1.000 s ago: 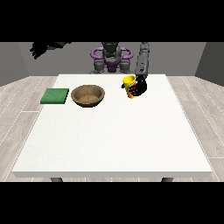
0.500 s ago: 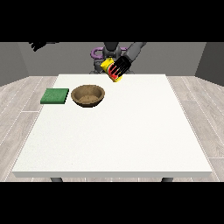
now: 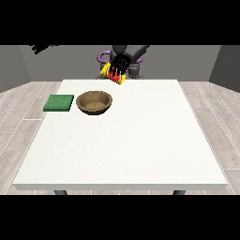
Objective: Pick the cup and pour the ball into the bowl, then pick the bowl and place it on the pad
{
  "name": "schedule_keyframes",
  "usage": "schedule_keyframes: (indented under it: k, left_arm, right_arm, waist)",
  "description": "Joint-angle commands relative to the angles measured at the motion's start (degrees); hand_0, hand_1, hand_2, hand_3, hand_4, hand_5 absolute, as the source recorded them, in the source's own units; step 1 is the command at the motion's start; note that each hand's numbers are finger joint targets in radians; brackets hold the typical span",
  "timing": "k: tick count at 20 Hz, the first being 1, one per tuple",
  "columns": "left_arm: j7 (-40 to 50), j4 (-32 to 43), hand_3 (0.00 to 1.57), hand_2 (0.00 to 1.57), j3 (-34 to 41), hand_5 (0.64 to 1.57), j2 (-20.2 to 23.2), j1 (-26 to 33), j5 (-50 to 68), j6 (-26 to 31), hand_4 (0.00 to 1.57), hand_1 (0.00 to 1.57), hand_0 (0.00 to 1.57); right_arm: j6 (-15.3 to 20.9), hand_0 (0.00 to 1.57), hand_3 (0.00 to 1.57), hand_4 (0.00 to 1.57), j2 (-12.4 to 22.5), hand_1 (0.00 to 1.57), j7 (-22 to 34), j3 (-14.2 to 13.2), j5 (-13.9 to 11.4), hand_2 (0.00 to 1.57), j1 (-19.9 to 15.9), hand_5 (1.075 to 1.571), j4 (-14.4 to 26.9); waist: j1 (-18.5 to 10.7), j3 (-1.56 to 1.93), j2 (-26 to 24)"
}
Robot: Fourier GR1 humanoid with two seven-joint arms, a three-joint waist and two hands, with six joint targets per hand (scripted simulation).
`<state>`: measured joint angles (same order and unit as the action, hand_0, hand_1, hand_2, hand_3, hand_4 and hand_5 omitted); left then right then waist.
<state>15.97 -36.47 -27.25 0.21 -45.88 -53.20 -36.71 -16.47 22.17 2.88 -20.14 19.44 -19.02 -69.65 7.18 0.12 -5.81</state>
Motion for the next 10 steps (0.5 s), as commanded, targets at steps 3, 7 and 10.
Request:
schedule_keyframes:
  k: [3,7,10]
  left_arm:
    - [7.04,3.57,1.39,1.57,-4.61,1.56,1.38,-4.17,-9.43,7.18,0.96,0.0,0.0]
    - [12.83,2.27,1.38,1.57,-8.58,1.553,-0.19,-2.62,-14.41,10.28,0.82,0.0,0.0]
    - [12.41,1.14,1.41,1.57,-7.68,1.545,0.19,-7.1,-17.35,13.41,0.76,0.0,0.0]
  right_arm:
    - [-1.51,0.0,0.2,0.44,1.67,0.0,0.47,-1.84,1.5,0.0,1.86,1.57,1.48]
    - [0.39,0.0,0.23,0.45,-0.98,0.0,-0.19,-0.07,-0.32,0.0,3.51,1.57,1.18]
    - [0.41,0.0,0.33,0.43,-0.75,0.0,-4.43,-1.33,-1.11,0.0,4.04,1.571,3.22]
  waist:
    - [-1.07,-0.08,-2.48]
    - [-1.91,-0.1,-3.14]
    - [-5.19,-0.08,-1.31]
